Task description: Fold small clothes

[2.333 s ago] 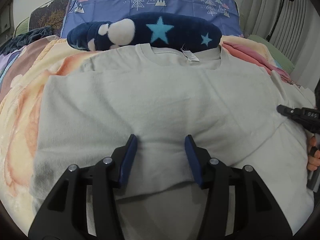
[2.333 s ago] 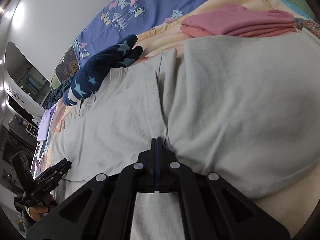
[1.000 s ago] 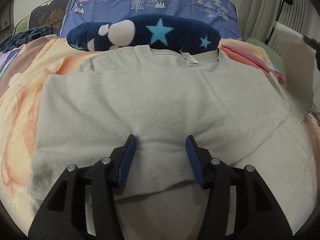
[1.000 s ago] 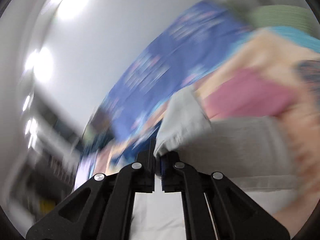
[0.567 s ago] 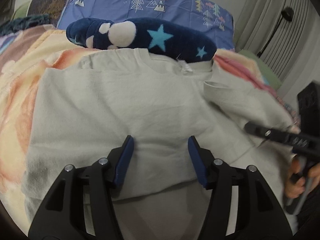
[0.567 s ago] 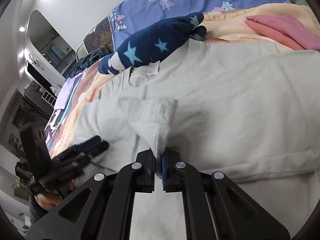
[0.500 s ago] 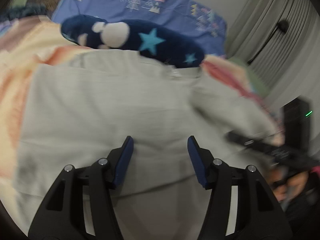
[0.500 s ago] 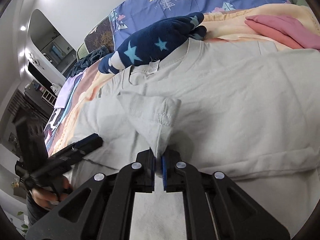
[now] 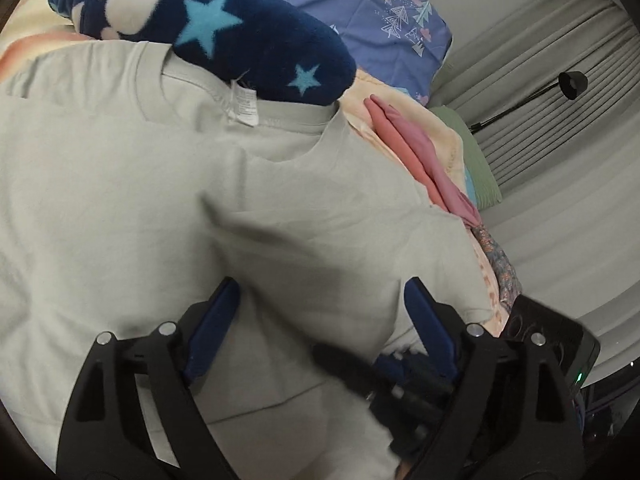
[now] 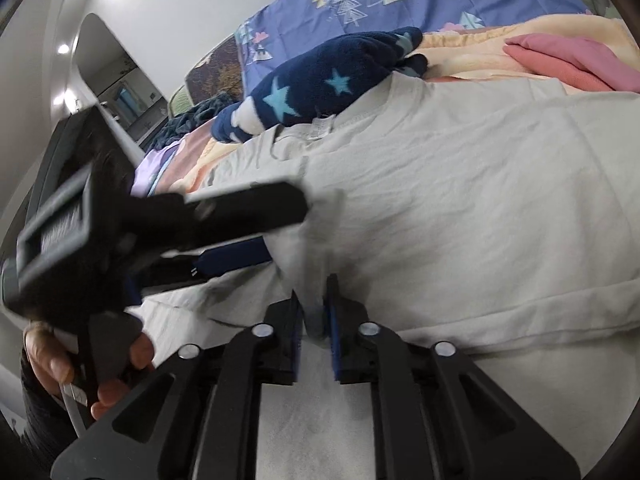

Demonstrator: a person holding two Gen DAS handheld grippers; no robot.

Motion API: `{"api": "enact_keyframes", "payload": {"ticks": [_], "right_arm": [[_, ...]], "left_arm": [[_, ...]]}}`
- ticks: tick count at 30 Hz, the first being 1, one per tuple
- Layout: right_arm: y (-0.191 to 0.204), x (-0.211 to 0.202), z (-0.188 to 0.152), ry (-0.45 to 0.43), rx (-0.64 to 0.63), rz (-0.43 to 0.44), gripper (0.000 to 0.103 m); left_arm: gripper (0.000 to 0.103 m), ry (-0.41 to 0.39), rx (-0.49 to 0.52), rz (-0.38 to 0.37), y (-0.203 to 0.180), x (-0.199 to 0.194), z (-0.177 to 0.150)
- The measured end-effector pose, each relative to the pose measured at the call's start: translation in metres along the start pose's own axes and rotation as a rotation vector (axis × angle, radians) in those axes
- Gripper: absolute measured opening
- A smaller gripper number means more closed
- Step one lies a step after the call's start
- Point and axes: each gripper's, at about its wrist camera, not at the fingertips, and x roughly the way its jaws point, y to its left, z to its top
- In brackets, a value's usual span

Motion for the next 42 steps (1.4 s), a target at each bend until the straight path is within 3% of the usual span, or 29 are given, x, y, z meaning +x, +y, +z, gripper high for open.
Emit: {"api": "enact_keyframes", "payload": {"ticks": [1,3,4,5,6,7,10,12,18,22,36,42], "right_arm": [[0.003,0.000,-0.001,0.003,-0.015,0.016,0.026],[0.008,-0.001,-0.002,0.016,-0.048,0.051,0.028],[0.011,-0.002,-0.003,0.024,-0.063,0.070,0.028],[0.012,-0.004,-0.003,0.029,-0.073,0.082,0.028],[0.013,-0.008,-0.003,0.031,-0.085,0.104,0.028],[0.013,-0.013,-0.004,0.028,-0.090,0.123,0.028],[0.006,-0.035,-0.005,-0.005,-0.101,0.141,0.028],[-0.011,-0.053,-0.007,-0.049,-0.069,0.105,0.029],[-0.079,-0.077,-0.009,-0.176,0.250,-0.042,0.028],[-0.085,-0.070,-0.009,-0.152,0.296,-0.126,0.008],[-0.070,-0.059,-0.006,-0.118,0.225,-0.223,0.008],[-0.060,-0.061,-0.014,-0.084,0.159,-0.241,0.016]], "left_arm": [[0.086,0.007,-0.004,-0.006,-0.002,0.003,0.001],[0.085,0.018,0.006,0.014,-0.005,0.008,0.003],[0.079,0.020,0.017,0.030,-0.006,0.011,0.003],[0.046,0.014,0.032,0.044,-0.006,0.011,0.003],[0.021,0.016,0.049,0.049,-0.007,0.012,0.004],[0.006,0.038,0.050,0.028,-0.007,0.014,0.006],[0.005,-0.020,0.121,0.021,-0.024,-0.004,0.017],[0.005,-0.072,0.166,0.001,-0.042,-0.022,0.029],[0.005,-0.223,0.273,-0.047,-0.094,-0.076,0.063],[0.005,-0.288,0.327,-0.024,-0.106,-0.106,0.065],[0.005,-0.420,0.256,0.114,-0.035,-0.197,0.074],[0.005,-0.414,0.199,0.162,0.018,-0.213,0.061]]}}
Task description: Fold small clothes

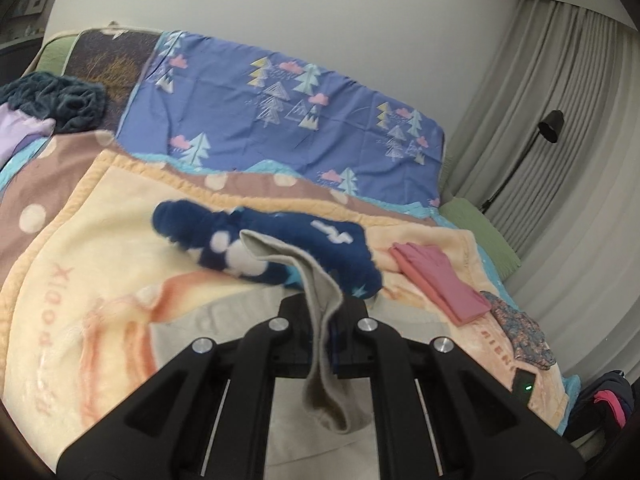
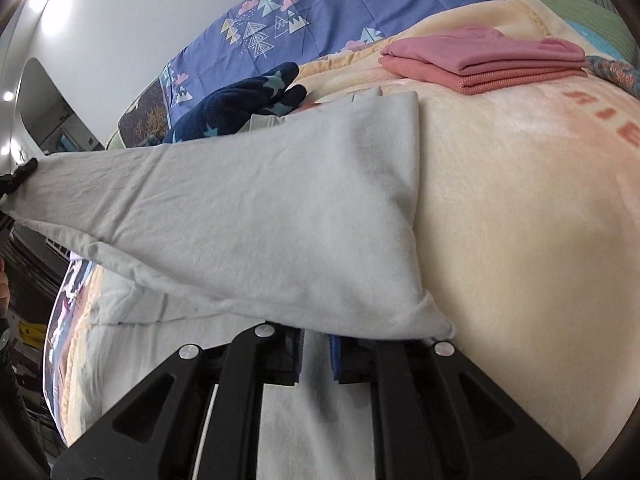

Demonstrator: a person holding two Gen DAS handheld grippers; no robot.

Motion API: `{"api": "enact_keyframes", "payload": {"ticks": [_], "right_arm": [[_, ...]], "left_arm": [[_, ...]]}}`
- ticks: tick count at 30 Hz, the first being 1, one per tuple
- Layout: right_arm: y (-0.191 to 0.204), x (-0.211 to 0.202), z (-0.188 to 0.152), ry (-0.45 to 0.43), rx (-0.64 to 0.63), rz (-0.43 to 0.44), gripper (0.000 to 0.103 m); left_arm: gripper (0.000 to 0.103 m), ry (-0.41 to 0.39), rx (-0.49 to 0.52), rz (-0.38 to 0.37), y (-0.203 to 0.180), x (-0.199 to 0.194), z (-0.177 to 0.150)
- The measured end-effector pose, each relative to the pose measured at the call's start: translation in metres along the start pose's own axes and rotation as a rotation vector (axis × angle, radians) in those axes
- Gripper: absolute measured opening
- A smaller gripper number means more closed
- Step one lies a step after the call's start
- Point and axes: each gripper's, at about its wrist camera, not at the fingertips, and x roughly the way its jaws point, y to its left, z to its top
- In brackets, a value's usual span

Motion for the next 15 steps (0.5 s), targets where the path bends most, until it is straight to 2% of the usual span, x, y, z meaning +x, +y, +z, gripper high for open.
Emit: {"api": "enact_keyframes", "payload": {"ticks": [2,5,7,9,11,12,13,14,15], "right_arm": [[0.006,-0.007,-0.006,0.012,-0.047,0.005,0.027],[0.015,-0.019,-0.015,0.028,-0.118,-0.005,0.035],[0.020,-0.028,-0.019,0.053,-0.161,0.007,0.037],[0.022,-0.036,-0.019,0.090,-0.189,0.058,0.038],[0.025,-0.046,-0.014,0.101,-0.213,0.117,0.038],[0.025,-0.056,-0.006,0.079,-0.223,0.139,0.038],[0.024,-0.064,0.004,0.045,-0.220,0.139,0.039],[0.021,-0.070,0.018,0.009,-0.205,0.121,0.042],[0.018,-0.072,0.029,-0.016,-0.192,0.095,0.043]], "left_arm": [[0.005,0.038,-0.013,0.016,0.021,0.006,-0.017],[0.006,0.126,-0.038,0.059,0.056,0.026,-0.052],[0.008,0.191,-0.065,0.099,0.077,0.042,-0.077],[0.011,0.237,-0.094,0.127,0.096,0.051,-0.095],[0.019,0.246,-0.132,0.109,0.111,0.054,-0.107],[0.020,0.239,-0.143,0.091,0.115,0.053,-0.109],[0.025,0.234,-0.147,0.078,0.117,0.052,-0.107],[0.033,0.231,-0.146,0.075,0.117,0.052,-0.105],[0.037,0.228,-0.140,0.084,0.116,0.053,-0.103]]}}
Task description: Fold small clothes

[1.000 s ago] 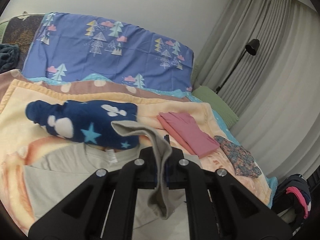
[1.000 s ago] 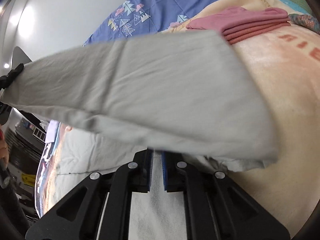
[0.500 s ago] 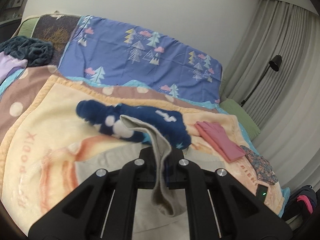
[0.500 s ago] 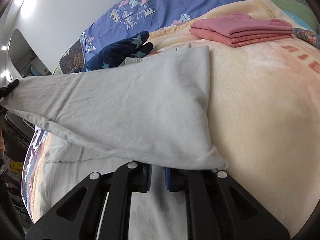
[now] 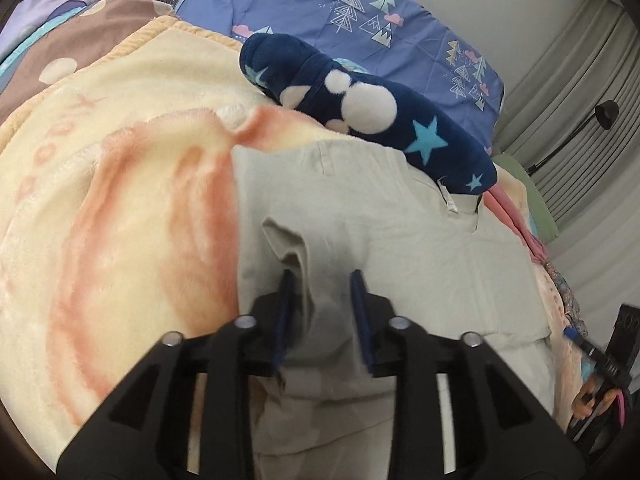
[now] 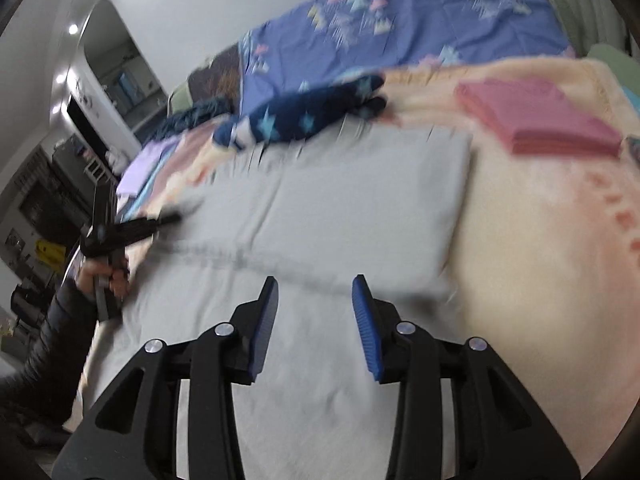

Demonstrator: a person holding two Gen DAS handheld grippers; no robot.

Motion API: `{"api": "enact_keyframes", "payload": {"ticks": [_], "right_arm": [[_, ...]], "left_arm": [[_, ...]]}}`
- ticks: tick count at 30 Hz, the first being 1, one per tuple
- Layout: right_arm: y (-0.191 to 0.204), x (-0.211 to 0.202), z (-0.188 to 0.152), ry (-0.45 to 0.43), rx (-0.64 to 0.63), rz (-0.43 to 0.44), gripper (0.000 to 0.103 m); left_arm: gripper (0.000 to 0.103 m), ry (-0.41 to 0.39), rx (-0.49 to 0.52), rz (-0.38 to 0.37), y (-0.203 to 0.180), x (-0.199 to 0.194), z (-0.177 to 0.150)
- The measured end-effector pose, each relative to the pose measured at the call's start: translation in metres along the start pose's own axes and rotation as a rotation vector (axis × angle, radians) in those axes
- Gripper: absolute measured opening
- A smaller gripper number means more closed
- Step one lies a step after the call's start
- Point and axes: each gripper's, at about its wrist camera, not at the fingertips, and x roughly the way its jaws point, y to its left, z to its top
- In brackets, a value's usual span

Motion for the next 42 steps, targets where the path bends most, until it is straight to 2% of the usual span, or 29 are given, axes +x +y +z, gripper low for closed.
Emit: {"api": "enact_keyframes", "payload": {"ticks": [1,3,5,7,9,10,11,12,13,15,17,18,20,22,24,26,27,30,31,32,33,34,35,37,39,42], "right_arm": [[-0.006,0.000,0.013,-0.022,0.009,-0.049,0.045],[-0.026,0.015,0.040,-0.032,0.030,-0.182,0.046],[-0.053,0.040,0.058,0.000,0.099,-0.242,0.046],[-0.082,0.066,0.069,0.042,0.209,-0.225,0.046],[-0.100,0.087,0.074,0.063,0.263,-0.203,0.046],[-0.105,0.095,0.076,0.067,0.272,-0.202,0.046],[-0.107,0.099,0.077,0.069,0.277,-0.189,0.031],[-0.107,0.102,0.076,0.068,0.282,-0.143,0.008],[-0.106,0.098,0.077,0.039,0.283,-0.133,0.001],[-0.096,0.079,0.081,-0.060,0.248,-0.116,0.001],[-0.094,0.073,0.086,-0.101,0.238,-0.109,0.001],[-0.093,0.080,0.089,-0.079,0.214,-0.142,0.001],[-0.094,0.100,0.089,-0.019,0.178,-0.238,0.001],[-0.101,0.107,0.086,0.019,0.196,-0.300,0.005],[-0.107,0.098,0.079,-0.004,0.247,-0.285,0.007],[-0.103,0.080,0.071,-0.036,0.250,-0.290,0.010],[-0.093,0.067,0.066,-0.055,0.219,-0.268,0.012],[-0.056,0.040,0.046,-0.064,0.096,-0.110,0.012],[-0.042,0.035,0.034,-0.042,0.044,-0.061,0.014],[-0.036,0.035,0.026,-0.018,0.016,-0.061,0.019],[-0.032,0.040,0.013,0.027,-0.014,-0.120,0.023],[-0.034,0.050,0.003,0.070,-0.037,-0.216,0.028],[-0.040,0.062,-0.007,0.109,-0.062,-0.315,0.038],[-0.054,0.061,-0.016,0.088,0.007,-0.271,0.040],[-0.051,0.044,-0.010,0.056,0.063,-0.258,0.039],[-0.032,0.021,0.000,-0.010,0.008,-0.264,0.039]], "left_arm": [[0.041,-0.006,0.013,0.019,-0.004,0.001,0.004],[0.040,-0.017,0.033,0.046,-0.010,0.003,0.012],[0.037,-0.038,0.033,0.061,-0.014,0.003,0.020],[0.013,-0.054,0.028,0.044,-0.017,0.004,0.028],[0.010,-0.075,0.035,0.043,-0.019,0.000,0.033],[0.002,-0.080,0.052,0.049,-0.021,-0.002,0.036],[0.002,-0.080,0.066,0.054,-0.024,-0.002,0.037],[0.002,-0.088,0.088,0.060,-0.027,-0.004,0.037],[0.002,-0.096,0.105,0.061,-0.028,-0.006,0.037],[0.002,-0.134,0.135,0.075,-0.030,-0.013,0.034],[0.002,-0.164,0.122,0.087,-0.024,-0.014,0.033],[0.002,-0.171,0.108,0.111,-0.018,-0.011,0.034],[0.002,-0.134,0.077,0.131,-0.006,0.003,0.033],[0.004,-0.094,0.064,0.143,0.000,0.013,0.027],[0.009,-0.096,0.065,0.159,0.001,0.010,0.022],[0.021,-0.100,0.074,0.172,0.000,-0.002,0.018],[0.023,-0.103,0.087,0.180,-0.003,-0.010,0.014],[0.033,-0.087,0.177,0.151,-0.018,-0.028,-0.005],[0.044,-0.065,0.221,0.178,-0.024,-0.029,-0.015],[0.053,-0.036,0.261,0.225,-0.028,-0.026,-0.025],[0.054,-0.007,0.292,0.278,-0.029,-0.021,-0.034],[0.058,0.023,0.319,0.323,-0.027,-0.015,-0.045],[0.058,0.012,0.316,0.318,-0.024,-0.014,-0.051],[0.057,0.001,0.253,0.283,-0.017,-0.023,-0.049],[0.053,-0.010,0.207,0.252,-0.016,-0.034,-0.048],[0.053,-0.021,0.211,0.222,-0.015,-0.051,-0.057]]}}
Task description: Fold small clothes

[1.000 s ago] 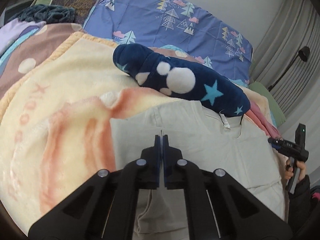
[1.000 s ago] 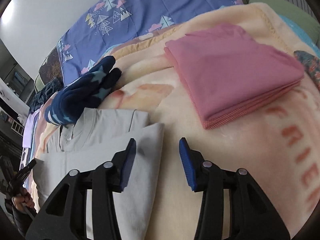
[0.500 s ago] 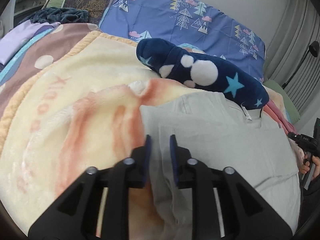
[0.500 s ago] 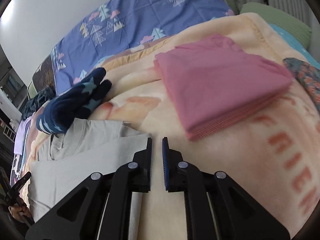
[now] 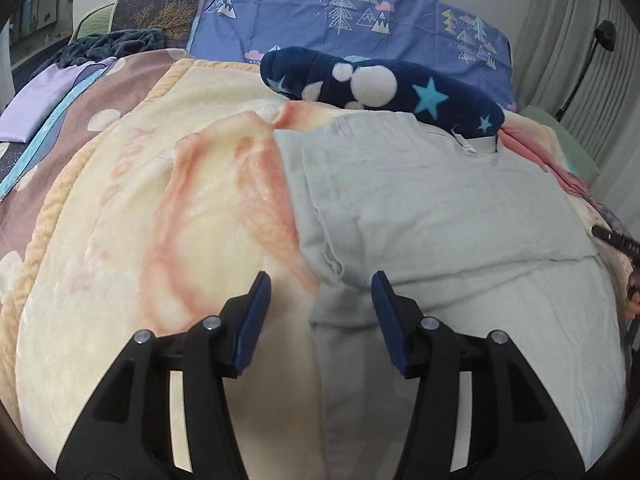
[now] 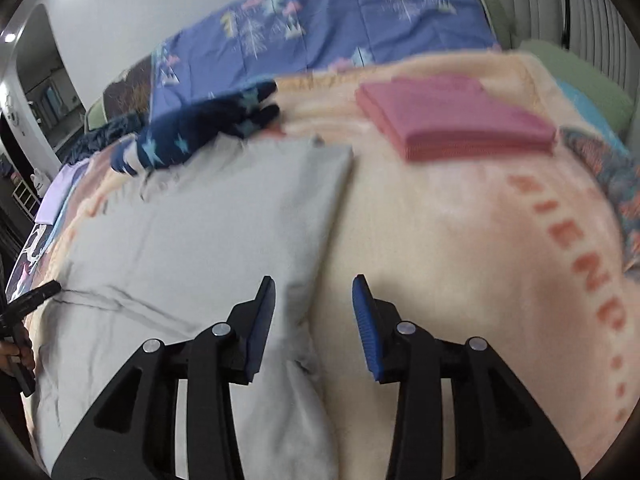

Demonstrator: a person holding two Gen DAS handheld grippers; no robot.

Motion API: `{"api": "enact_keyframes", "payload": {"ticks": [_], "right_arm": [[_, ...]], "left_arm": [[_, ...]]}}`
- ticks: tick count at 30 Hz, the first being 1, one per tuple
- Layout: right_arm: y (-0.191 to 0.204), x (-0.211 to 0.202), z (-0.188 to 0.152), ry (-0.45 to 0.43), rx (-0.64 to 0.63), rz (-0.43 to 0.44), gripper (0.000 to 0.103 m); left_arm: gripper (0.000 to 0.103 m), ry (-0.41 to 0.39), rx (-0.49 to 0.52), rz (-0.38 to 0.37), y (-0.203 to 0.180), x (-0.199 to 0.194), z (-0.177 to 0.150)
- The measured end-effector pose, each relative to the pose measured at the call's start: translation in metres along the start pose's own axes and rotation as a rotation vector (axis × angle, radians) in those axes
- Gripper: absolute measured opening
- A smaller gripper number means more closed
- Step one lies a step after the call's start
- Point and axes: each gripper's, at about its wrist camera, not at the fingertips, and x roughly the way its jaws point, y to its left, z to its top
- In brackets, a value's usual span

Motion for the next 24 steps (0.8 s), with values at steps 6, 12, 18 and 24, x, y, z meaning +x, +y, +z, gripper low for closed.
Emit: {"api": "enact_keyframes", "payload": {"ticks": [6,12,18,24], "right_arm": [[0.039,-0.013,0.010,-0.010,-0.076,0.077,0.039],[0.131,0.011,0.030,0.038,-0.198,0.175,0.039],[0.267,0.054,0.067,0.102,-0.379,0.267,0.039],[0.390,0.127,0.071,0.191,-0.538,0.233,0.040]], "left_arm": [[0.043,0.011,-0.089,-0.061,0.018,-0.006,-0.025],[0.032,-0.012,-0.105,-0.101,0.019,-0.006,-0.019],[0.031,-0.027,-0.150,-0.205,0.018,0.013,-0.019],[0.024,-0.039,-0.176,-0.246,0.025,0.012,-0.021]]}}
